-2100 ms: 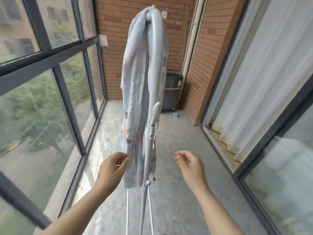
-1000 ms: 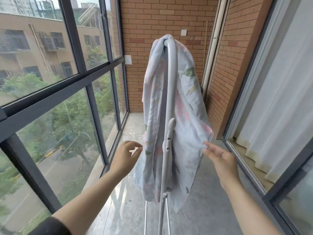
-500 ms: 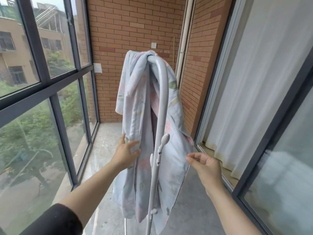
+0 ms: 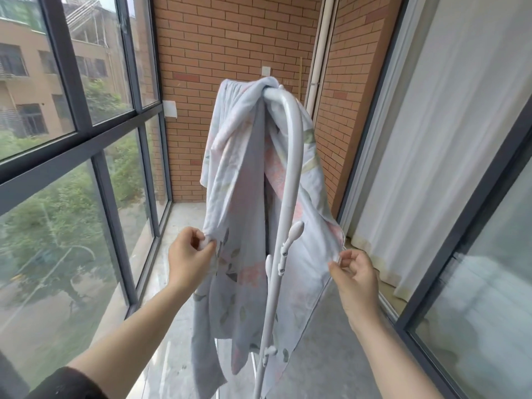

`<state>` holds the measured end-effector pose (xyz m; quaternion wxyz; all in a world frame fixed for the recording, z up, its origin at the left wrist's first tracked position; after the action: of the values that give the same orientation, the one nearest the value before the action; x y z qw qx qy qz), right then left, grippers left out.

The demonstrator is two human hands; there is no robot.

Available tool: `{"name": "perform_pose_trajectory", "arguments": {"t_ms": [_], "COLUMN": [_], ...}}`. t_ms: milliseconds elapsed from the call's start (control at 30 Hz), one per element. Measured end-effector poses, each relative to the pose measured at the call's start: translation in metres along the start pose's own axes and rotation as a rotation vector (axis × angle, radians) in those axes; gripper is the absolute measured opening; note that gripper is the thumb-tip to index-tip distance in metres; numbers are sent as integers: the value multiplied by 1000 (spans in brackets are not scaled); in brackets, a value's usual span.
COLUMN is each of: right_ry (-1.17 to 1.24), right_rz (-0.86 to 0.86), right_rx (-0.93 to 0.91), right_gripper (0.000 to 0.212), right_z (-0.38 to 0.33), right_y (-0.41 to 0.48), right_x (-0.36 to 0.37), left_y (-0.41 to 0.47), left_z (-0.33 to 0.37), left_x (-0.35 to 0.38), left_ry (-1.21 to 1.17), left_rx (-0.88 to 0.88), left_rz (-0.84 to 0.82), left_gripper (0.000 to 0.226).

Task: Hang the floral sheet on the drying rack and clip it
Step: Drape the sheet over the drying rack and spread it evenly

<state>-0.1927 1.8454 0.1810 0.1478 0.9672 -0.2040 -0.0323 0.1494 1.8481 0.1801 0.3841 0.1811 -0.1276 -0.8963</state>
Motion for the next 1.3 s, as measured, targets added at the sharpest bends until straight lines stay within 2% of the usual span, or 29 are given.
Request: {"name": "perform_pose_trajectory", "arguments": {"t_ms": [100,167,233,300,367,400,467,533,667,700,767,800,900,1000,1067,1167,1300], "right_ry": [10,1,33,56,27,11,-47,-128,-318,-330,-335,-326,-260,-81,2,42,1], "right_rz": [21,-2,-75,-194,-281,-306,-362,-413,-415,-402,-389,-369,-280,-187,-261,-436,-439], "right_rx": [5,8,10,21,43,60,124,178,201,181,114,60,-95,-69,41,174,151], "right_gripper": [31,35,40,57,70,74,77,69,10,15,44,49,43,35,15,15,9], "right_z": [-2,-7,-14,-21,-21,-18,-8,7,30,32,31,28,19,13,17,22,16], "right_y": [1,4,4,2,0,-1,-4,-10,-21,-23,-30,-33,-40,-42,-43,-49,-63], "right_x": [4,11,19,27,31,31,29,26,13,11,7,4,-6,-14,-10,-1,-2], "left_y": [-4,-8,-13,-18,-26,-30,-41,-52,-85,-92,-102,-106,-118,-123,-129,-140,-156], "left_z": [10,13,17,20,26,31,38,36,18,11,0,-4,-15,-20,-22,-30,-36], "left_x": [-7,-13,-21,-31,-40,-42,-44,-42,-30,-27,-22,-20,-17,-22,-22,-22,-29], "left_ry": [30,62,0,-37,-33,-47,-52,7,94,100,110,116,139,134,132,175,280], "left_rx": [53,83,37,1,36,71,104,127,53,32,17,18,15,24,45,37,45], "left_rz": [-72,-90,-87,-62,-41,-54,-111,-140,-218,-233,-246,-255,-242,-179,-177,-190,-201], "left_gripper": [11,21,22,23,31,27,4,24,29,27,20,17,15,29,32,36,45]}}
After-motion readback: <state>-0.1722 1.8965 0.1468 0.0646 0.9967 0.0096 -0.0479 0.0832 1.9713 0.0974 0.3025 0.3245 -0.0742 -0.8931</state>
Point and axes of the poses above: each hand's wrist, its own y-axis towards the middle knuckle, its own x-axis out of the palm, z = x × y, the point moved 7 cm from there along y, towards the middle knuckle, and after that the axes turned 7 degrees about z, right-handed, at the moved point
